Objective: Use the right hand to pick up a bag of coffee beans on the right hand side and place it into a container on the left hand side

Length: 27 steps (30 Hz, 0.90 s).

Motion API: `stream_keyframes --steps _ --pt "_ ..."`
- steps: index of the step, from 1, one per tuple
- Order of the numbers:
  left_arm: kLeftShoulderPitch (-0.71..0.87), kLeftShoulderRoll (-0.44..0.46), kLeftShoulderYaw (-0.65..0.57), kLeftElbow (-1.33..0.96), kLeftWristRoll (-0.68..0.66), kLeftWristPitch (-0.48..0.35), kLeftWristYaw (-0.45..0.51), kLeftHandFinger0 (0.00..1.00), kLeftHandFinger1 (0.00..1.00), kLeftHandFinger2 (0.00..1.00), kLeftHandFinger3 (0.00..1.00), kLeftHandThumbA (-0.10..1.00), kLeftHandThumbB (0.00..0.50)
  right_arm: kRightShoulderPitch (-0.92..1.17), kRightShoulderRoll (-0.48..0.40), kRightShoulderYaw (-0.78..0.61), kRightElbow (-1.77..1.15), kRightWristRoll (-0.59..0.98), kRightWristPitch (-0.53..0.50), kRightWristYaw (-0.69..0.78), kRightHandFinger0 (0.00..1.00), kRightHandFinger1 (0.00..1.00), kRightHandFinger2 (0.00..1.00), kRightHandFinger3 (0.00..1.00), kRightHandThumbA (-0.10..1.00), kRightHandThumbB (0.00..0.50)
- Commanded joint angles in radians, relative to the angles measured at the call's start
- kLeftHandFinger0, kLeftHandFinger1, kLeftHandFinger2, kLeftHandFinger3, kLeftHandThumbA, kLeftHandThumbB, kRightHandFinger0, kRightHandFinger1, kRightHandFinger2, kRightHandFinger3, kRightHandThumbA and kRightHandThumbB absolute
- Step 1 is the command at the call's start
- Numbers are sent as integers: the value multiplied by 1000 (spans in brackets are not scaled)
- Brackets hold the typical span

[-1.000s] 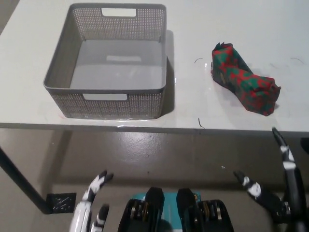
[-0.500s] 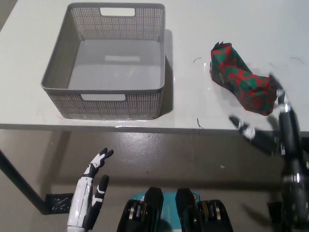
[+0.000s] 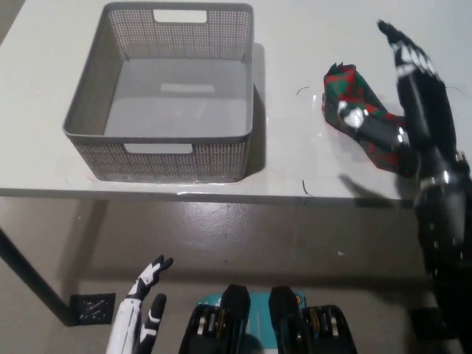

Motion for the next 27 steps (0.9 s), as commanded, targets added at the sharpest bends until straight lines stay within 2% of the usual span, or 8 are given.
stream_keyframes --steps 1,3,7,11,15,21,24,27 --pt "32 5 -26 -67 -5 -18 -29 1000 1000 1000 1000 1000 412 -274 -91 101 122 -195 231 271 1000 1000 1000 1000 870 500" --pt "42 2 -29 -74 -3 -15 -26 1000 1000 1000 1000 1000 416 -337 -96 145 206 -214 263 327 1000 1000 1000 1000 869 500" --pt "53 -1 -37 -79 -2 -20 -22 1000 1000 1000 1000 1000 434 -406 -87 184 314 -247 266 390 1000 1000 1000 1000 855 500" --pt "69 3 -45 -93 -10 -22 -25 1000 1000 1000 1000 1000 433 -475 -93 253 461 -254 266 382 1000 1000 1000 1000 809 500" --pt "70 12 -44 -98 -20 -28 -29 1000 1000 1000 1000 1000 432 -517 -91 282 542 -238 266 367 1000 1000 1000 1000 852 500" --pt "74 11 -49 -107 -19 -30 -36 1000 1000 1000 1000 1000 439 -515 -54 270 580 -248 266 397 1000 1000 1000 1000 845 500" --pt "83 8 -49 -112 -17 -31 -35 1000 1000 1000 1000 1000 443 -502 -47 275 584 -263 266 421 1000 1000 1000 1000 787 500" --pt "97 7 -45 -119 -20 -38 -32 1000 1000 1000 1000 1000 443 -487 -55 296 590 -289 266 446 1000 1000 1000 1000 822 500"
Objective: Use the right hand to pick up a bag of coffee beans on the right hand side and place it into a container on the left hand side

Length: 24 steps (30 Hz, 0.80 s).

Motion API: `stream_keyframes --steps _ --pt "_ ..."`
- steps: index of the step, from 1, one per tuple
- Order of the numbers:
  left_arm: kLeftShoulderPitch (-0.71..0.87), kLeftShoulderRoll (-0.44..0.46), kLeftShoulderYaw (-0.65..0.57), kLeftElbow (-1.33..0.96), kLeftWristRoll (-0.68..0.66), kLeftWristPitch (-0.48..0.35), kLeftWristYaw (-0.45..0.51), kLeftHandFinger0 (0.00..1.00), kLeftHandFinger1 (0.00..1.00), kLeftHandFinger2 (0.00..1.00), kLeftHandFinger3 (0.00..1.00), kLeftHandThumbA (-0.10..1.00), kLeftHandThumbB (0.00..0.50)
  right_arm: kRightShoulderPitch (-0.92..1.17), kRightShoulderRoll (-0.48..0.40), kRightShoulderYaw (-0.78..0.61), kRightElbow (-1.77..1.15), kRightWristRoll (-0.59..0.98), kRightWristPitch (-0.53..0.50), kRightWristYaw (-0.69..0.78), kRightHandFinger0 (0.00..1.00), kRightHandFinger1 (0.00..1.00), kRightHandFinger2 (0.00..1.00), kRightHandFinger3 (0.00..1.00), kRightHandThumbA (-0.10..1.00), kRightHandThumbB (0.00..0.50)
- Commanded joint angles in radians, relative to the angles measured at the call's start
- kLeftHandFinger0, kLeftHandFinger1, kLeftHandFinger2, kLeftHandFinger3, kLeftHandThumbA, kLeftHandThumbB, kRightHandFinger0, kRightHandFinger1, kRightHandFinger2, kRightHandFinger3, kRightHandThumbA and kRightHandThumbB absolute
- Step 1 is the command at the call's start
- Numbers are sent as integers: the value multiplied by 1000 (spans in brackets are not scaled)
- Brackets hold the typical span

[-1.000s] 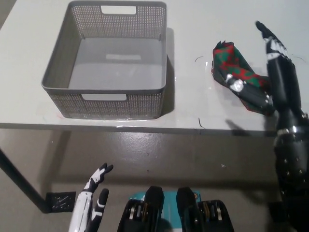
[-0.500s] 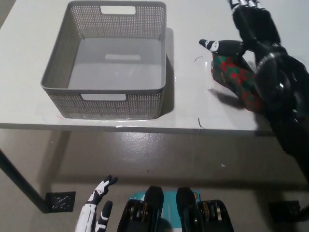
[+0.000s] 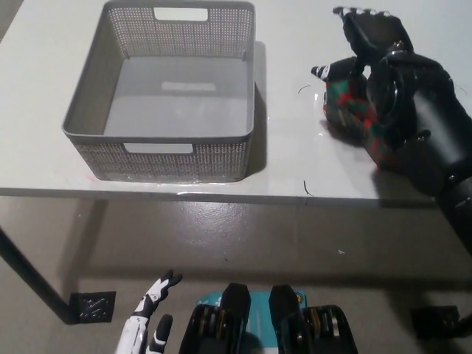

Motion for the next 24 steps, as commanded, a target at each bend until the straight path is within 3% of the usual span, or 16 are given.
stream_keyframes --steps 1,6,15,18,21,24 --pt "27 2 -6 -54 -11 -31 -10 1000 1000 1000 1000 1000 441 -31 -13 6 -2 -61 15 66 1000 1000 1000 1000 826 500" --pt "38 8 1 -63 -5 -46 -6 1000 1000 1000 1000 1000 423 -2 -10 -40 -34 -67 15 139 1000 1000 1000 1000 802 500" --pt "63 8 6 -64 -18 -70 -1 1000 1000 1000 1000 1000 449 34 -1 -30 -39 -120 15 202 1000 1000 1000 1000 795 500" --pt "71 13 8 -54 -13 -83 3 1000 1000 1000 1000 1000 458 52 -4 -2 -37 -166 15 177 1000 1000 1000 1000 820 500" --pt "81 20 15 -46 -34 -91 2 1000 1000 1000 1000 1000 466 69 2 19 -12 -204 15 119 1000 1000 1000 1000 719 500" --pt "96 26 20 -42 -45 -110 3 1000 1000 1000 1000 1000 461 86 3 48 3 -278 15 97 1000 1000 1000 1000 725 500"
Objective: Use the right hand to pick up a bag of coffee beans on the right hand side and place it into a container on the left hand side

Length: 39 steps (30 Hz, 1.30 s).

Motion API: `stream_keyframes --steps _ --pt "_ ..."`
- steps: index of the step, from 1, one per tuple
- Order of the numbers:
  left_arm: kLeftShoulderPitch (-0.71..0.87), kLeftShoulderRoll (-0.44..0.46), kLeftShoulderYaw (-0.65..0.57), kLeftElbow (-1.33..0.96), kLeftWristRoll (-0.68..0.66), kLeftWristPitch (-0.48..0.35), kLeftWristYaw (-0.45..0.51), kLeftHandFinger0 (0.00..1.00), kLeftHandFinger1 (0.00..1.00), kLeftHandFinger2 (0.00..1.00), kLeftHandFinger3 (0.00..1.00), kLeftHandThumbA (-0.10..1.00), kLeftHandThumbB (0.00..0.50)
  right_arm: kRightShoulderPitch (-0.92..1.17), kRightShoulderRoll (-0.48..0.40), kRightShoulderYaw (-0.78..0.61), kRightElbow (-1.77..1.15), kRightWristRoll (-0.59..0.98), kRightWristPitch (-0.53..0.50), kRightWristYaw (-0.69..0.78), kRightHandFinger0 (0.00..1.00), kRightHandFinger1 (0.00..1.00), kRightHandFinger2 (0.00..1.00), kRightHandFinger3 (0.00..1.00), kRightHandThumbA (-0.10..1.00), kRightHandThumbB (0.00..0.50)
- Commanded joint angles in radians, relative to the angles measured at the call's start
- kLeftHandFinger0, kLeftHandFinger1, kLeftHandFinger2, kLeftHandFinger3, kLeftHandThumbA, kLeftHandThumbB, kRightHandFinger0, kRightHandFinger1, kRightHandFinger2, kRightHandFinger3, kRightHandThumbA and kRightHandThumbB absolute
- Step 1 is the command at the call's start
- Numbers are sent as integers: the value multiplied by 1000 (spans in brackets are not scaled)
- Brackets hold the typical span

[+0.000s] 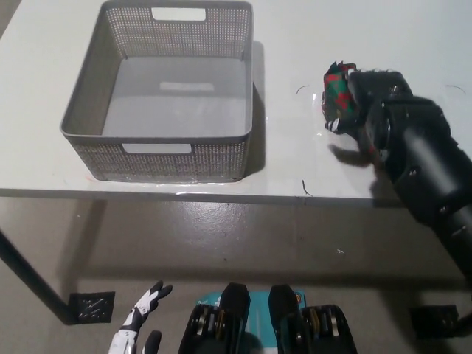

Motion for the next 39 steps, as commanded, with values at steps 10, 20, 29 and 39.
stream_keyframes --steps 10,20,29,39 --pt "99 28 21 -29 -83 -105 -2 1000 1000 1000 1000 1000 457 16 1 164 164 -266 9 -152 1000 1000 1000 1000 764 500" --pt "169 49 62 -20 -140 -188 1 1000 1000 1000 1000 1000 444 39 2 260 481 -188 -58 -483 1000 1000 1000 1000 699 500" --pt "212 31 74 -46 -138 -202 12 1000 1000 1000 1000 1000 413 15 -2 97 643 2 -229 -843 176 289 501 1000 -10 244" --pt "212 23 85 -37 -141 -220 20 1000 1000 1000 1000 1000 416 -33 -10 -55 719 132 -492 -1036 2 74 313 550 -98 283"
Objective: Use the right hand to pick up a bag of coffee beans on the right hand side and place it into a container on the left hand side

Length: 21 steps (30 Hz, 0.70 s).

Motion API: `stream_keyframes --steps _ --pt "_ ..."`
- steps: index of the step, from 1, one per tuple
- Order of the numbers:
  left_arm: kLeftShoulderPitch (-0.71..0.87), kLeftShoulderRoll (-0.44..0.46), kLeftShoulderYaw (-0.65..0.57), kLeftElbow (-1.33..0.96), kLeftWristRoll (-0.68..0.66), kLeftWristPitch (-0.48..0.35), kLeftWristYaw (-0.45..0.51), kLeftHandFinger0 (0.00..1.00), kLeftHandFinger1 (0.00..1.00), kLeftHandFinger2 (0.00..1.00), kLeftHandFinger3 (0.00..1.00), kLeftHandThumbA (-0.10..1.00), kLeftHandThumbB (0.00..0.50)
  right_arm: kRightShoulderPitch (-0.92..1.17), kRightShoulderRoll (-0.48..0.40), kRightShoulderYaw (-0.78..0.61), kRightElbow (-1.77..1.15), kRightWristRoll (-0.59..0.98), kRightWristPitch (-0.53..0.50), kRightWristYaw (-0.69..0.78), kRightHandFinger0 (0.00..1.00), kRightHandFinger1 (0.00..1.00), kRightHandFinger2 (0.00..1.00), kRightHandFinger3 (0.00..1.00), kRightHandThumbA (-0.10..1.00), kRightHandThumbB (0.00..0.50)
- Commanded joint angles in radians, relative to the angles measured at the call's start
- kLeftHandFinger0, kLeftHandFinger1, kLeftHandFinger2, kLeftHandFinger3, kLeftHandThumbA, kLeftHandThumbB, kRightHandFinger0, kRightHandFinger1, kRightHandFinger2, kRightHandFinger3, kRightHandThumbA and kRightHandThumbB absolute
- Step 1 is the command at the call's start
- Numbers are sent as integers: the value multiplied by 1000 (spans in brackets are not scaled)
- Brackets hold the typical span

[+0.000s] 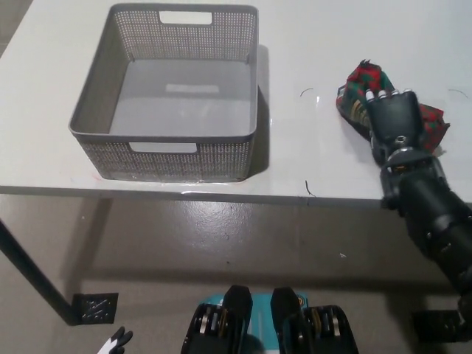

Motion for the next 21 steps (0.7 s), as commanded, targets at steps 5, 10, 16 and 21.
stream_keyframes --steps 5,10,16,21 --pt "34 -18 21 -31 -24 -75 17 1000 1000 1000 1000 1000 424 -41 -35 -118 85 219 -296 -227 48 120 320 531 -100 244" --pt "43 -20 15 -41 -19 -53 6 1000 1000 1000 1000 1000 449 -68 -28 -119 51 229 -332 -275 0 52 140 382 -100 227" --pt "39 -25 14 -25 -33 -72 2 1000 1000 1000 1000 1000 416 -95 -8 -155 -33 291 -381 -302 0 84 362 524 -100 206" --pt "27 -29 10 -32 -20 -64 -2 1000 1000 1000 1000 1000 402 -107 8 -155 -168 303 -402 -299 0 479 929 557 -100 197"
